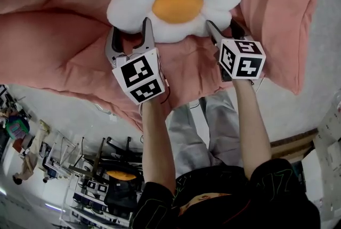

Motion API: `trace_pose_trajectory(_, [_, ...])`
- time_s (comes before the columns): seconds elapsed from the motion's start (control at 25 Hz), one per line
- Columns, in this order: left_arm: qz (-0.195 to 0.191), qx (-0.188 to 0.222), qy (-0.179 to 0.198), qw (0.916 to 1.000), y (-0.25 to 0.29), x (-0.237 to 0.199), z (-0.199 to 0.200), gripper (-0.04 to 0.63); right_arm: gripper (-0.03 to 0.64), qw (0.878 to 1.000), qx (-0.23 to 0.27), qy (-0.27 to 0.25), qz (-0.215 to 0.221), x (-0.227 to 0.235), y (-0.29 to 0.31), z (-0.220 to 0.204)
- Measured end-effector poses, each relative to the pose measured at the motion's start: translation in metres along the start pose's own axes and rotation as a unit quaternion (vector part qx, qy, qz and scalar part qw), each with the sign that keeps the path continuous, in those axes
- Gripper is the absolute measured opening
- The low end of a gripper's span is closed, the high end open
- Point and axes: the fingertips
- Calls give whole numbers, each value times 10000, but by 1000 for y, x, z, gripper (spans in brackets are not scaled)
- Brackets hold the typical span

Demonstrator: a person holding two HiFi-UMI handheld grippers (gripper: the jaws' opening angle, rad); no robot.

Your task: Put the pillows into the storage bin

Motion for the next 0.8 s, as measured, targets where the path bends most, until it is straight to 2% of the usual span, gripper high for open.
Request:
trace_pose_trajectory(0.2, [-271, 114, -119, 9995, -3, -1, -4, 197, 169, 9998, 151, -52, 132, -17, -6, -4])
trace_pose_trajectory(0.32, [-435, 112, -152, 9989, -10, -1, -5, 149, 94, 9995, 192, -148, 194, -28, -13, -4])
trace_pose_trajectory(0.56, [-689, 307, 150, 9970, -52, 9, 13, 126, 66, 9988, 470, -87, 134, -35, -49, -2])
trace_pose_trajectory(0.8, [-834, 728, 68, 9938, -104, -4, 17, 129, 67, 9958, 902, -150, 79, -59, -89, 2])
Point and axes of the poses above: the fingertips, and each gripper's own axes: y forward along the fingers, x to its right, z out of its top, and after that the axes turned 10 degrees about -x, right-handed
